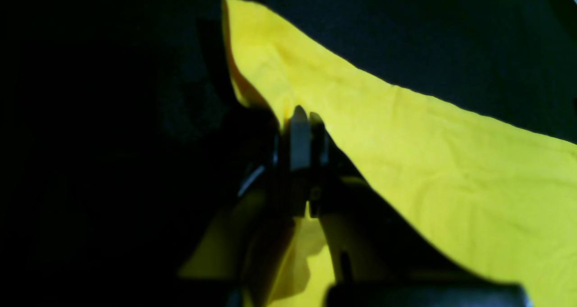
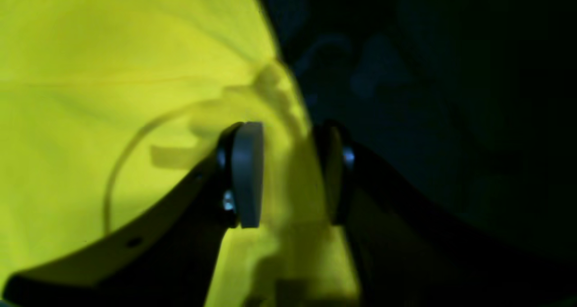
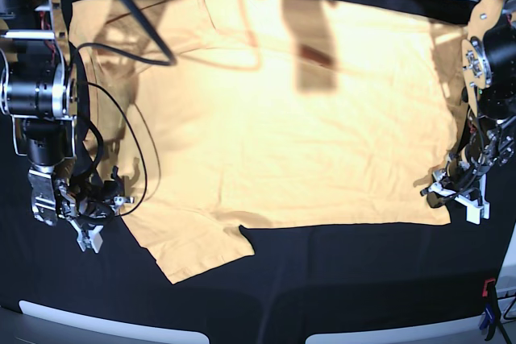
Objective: Layout the t-shirt on the table in an organized manner, then fold the t-shirt properly
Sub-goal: 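Grasp the hem corners with both grippers, then lift the hem and fold it over toward the collar with both grippers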
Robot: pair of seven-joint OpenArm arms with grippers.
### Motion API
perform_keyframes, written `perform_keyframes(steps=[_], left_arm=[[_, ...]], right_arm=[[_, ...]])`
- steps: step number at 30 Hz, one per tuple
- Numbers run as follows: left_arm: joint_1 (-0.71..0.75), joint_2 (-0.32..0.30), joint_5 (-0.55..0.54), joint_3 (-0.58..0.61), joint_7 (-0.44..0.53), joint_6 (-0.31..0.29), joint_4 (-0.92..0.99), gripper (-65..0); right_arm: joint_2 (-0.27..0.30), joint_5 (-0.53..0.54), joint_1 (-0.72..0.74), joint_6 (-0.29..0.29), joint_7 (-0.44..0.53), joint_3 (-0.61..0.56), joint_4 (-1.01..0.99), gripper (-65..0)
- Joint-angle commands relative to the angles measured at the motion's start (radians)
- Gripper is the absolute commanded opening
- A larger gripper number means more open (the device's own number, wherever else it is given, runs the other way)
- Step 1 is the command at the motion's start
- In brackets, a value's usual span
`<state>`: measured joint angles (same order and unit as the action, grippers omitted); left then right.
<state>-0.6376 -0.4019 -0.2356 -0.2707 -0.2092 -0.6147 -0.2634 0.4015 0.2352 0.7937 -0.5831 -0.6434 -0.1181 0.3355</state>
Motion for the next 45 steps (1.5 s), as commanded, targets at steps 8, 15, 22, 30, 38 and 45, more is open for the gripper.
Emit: perform_keyframes(steps=[8,15,22,30,38,45], left_arm=[[-0.024,-0.011,-0.001,-0.003,0.000,-0.008,-0.010,-65.0],[-0.024,-0.013,-0.002,-0.003,0.002,-0.023,-0.012,-65.0],[0.010,-0.044,-0.136,-0.003,-0.058,-0.083,-0.093,-65.0],[0.204,-0.050,-0.174,-0.003,-0.126,-0.083,-0.422,-65.0],[0.439,-0.050,-0.212,-0.006,-0.143,-0.083,-0.778,-65.0],[0.567,-0.046,-0.212,-0.043,-0.187,-0.006,-0.974,-65.0]], right_arm=[[0.008,0.006,0.035,-0.023,0.011,0.000,0.067,-59.6],[0.009,-0.039,0.035,-0.024,0.010,0.000,0.069,-65.0],[0.055,-0.019,-0.017,-0.115,-0.007,0.000,0.206,-65.0],[0.142,0.101,-0.224,-0.115,-0.086,0.000,0.541,-65.0],[0.237,0.242,-0.462,-0.077,-0.117,0.001,0.909,-65.0],[0.269,0.248,-0.640,-0.055,-0.163,0.095,1.144,-65.0]])
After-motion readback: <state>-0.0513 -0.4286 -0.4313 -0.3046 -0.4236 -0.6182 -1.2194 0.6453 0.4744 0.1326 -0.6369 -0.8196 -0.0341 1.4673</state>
